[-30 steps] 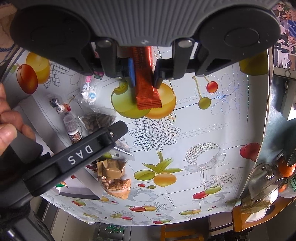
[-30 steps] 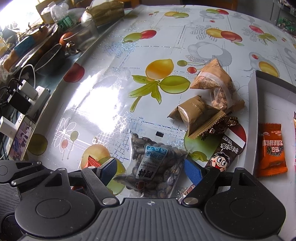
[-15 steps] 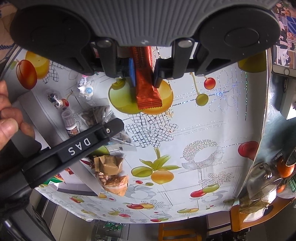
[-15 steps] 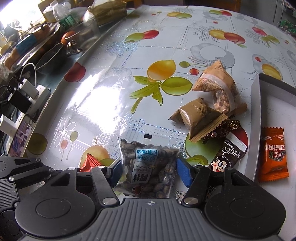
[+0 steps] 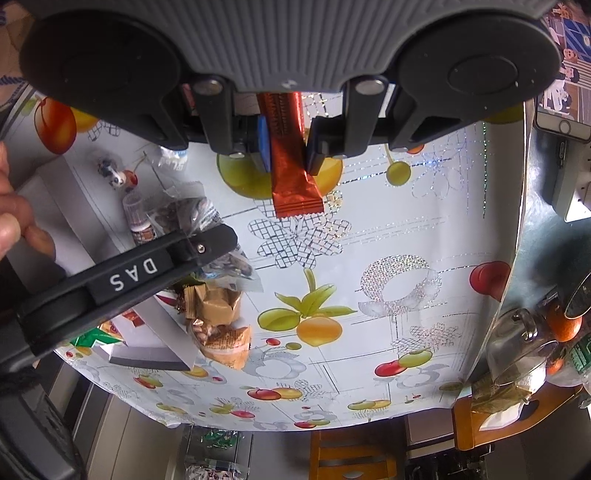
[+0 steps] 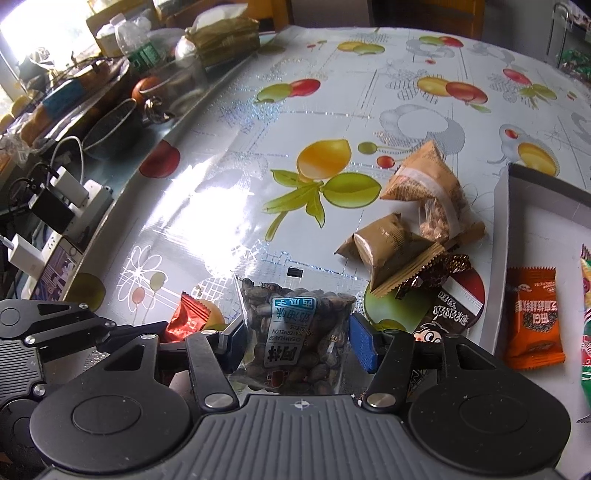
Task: Organize snacks
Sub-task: 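Lift the nut bag with the right gripper toward the white box while the left gripper holds the red bar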
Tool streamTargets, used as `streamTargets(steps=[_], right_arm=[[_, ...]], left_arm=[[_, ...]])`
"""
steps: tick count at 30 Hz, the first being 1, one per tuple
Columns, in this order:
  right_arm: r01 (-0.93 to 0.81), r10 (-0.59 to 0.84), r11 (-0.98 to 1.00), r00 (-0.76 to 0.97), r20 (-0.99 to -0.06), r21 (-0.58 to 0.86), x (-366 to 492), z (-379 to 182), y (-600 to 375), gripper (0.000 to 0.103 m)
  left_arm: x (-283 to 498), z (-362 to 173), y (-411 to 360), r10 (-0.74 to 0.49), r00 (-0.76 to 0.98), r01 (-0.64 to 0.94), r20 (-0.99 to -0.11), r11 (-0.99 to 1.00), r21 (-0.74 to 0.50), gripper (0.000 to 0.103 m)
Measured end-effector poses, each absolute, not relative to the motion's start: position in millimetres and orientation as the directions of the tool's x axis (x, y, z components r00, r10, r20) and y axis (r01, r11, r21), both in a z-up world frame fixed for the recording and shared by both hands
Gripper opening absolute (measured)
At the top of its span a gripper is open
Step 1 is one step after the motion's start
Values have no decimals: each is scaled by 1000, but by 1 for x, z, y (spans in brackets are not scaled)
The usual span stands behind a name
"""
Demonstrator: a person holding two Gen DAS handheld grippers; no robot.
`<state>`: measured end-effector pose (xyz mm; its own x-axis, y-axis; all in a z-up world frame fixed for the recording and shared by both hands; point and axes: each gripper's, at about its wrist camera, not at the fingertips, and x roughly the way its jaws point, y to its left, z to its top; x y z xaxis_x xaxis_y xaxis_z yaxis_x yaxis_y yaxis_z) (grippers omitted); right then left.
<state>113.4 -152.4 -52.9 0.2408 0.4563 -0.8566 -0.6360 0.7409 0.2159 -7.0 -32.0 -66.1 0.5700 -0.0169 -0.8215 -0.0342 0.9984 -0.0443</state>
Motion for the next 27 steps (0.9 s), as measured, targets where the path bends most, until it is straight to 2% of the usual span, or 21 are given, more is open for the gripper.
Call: streamTargets(steps=[27], right_arm=[[-660, 562, 708, 314, -765, 249, 103, -4, -185, 56]], left_arm=[[-6, -33, -42, 40, 621, -106, -783, 994, -33, 18]])
